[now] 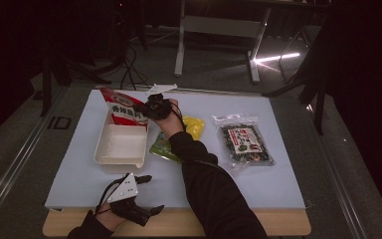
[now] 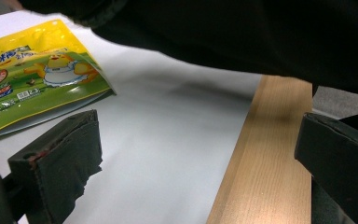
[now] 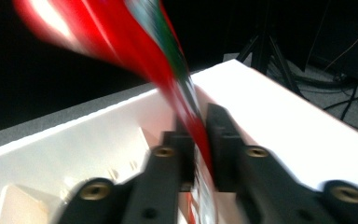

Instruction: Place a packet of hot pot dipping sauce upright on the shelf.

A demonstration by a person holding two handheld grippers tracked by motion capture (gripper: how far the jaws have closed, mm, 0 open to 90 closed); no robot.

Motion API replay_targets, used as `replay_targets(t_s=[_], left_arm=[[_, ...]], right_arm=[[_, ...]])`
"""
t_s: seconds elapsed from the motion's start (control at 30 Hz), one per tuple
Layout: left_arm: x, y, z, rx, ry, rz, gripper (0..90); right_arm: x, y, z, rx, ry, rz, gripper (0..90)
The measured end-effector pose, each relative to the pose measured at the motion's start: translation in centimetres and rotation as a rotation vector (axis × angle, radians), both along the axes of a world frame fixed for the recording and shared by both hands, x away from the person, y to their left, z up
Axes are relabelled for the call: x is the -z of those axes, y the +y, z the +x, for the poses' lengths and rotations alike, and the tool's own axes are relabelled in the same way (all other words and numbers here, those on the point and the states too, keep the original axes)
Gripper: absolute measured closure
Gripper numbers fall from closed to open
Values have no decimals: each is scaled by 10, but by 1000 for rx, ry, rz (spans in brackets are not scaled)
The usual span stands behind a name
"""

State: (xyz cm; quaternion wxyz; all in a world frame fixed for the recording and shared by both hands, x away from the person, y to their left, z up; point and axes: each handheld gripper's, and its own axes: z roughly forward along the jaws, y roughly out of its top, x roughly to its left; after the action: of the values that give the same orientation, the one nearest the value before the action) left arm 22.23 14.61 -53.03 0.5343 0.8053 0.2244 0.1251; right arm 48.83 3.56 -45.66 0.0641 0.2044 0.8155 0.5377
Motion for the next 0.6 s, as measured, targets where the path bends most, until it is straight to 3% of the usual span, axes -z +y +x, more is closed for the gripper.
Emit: replay_targets(t_s=[0.27,0.6], left_arm=[[1,-5,0,10,0,6,16],[1,-6,2,9,3,4,16]], right_arm=[[-23,-16,-9,18,-22,-61,700],[-29,-41,-19,28,-25,-103,665]])
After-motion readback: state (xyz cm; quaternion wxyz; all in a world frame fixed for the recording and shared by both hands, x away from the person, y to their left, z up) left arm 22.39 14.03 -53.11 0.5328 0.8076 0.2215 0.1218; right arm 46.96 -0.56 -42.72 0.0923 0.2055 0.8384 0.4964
